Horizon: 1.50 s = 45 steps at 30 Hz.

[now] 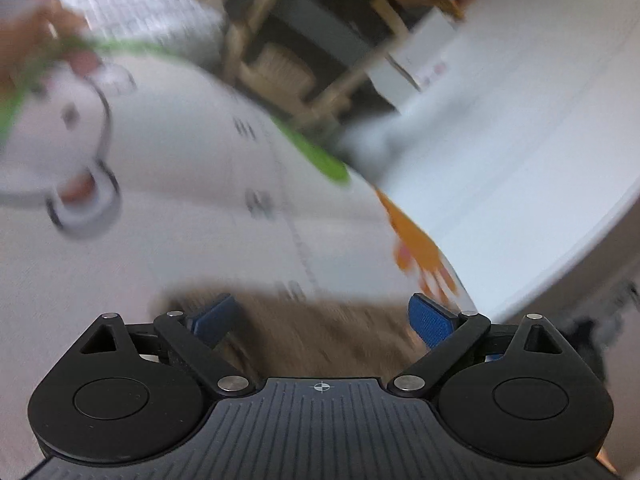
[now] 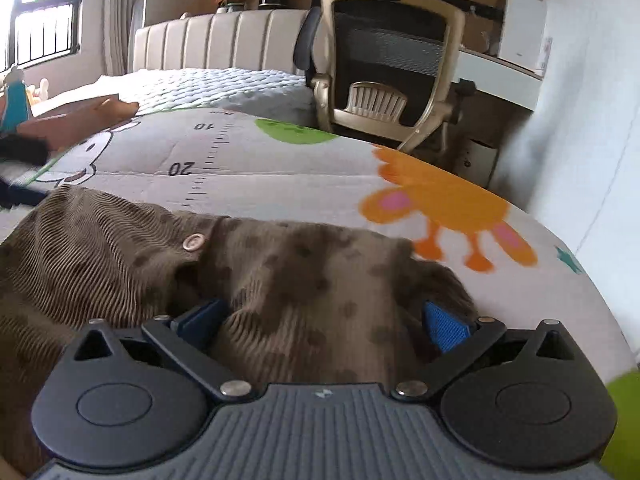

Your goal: Fold clothes

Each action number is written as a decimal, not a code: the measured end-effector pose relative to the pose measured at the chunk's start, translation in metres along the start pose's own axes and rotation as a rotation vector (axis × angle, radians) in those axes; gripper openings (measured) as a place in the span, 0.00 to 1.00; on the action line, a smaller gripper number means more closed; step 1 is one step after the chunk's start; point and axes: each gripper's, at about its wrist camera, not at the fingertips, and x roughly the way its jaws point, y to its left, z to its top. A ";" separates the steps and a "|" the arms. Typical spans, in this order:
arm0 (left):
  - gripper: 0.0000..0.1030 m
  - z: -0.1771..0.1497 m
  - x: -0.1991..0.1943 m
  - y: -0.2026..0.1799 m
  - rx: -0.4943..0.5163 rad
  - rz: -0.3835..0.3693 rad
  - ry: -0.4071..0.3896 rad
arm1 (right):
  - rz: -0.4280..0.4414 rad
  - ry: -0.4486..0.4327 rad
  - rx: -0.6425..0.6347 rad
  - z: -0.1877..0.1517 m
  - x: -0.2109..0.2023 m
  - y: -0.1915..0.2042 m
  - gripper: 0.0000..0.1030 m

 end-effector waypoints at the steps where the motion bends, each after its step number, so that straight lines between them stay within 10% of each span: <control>1: 0.94 0.005 -0.003 -0.003 0.009 0.010 -0.020 | -0.015 0.006 0.011 -0.003 -0.006 -0.005 1.00; 9: 0.94 -0.016 -0.016 -0.055 0.157 -0.153 0.039 | 0.026 -0.115 0.104 -0.011 -0.070 -0.020 1.00; 17: 0.94 -0.073 0.021 -0.061 0.332 -0.051 0.170 | 0.171 -0.052 -0.017 -0.020 -0.063 0.024 1.00; 21: 0.94 -0.056 0.024 -0.047 0.284 -0.058 0.165 | 0.109 0.003 -0.125 -0.034 -0.052 0.072 1.00; 28: 0.95 -0.053 0.021 -0.023 0.192 -0.143 0.107 | 0.241 -0.008 -0.201 -0.035 -0.070 0.093 1.00; 34: 0.98 -0.062 0.020 -0.023 0.262 -0.180 0.064 | 0.062 -0.120 -0.110 -0.008 -0.082 0.038 1.00; 40: 0.99 -0.063 0.021 -0.018 0.247 -0.212 0.063 | -0.316 0.043 -0.107 -0.021 -0.029 -0.015 1.00; 45: 1.00 -0.063 0.020 -0.014 0.223 -0.239 0.062 | -0.308 0.026 -0.056 -0.027 -0.041 -0.029 1.00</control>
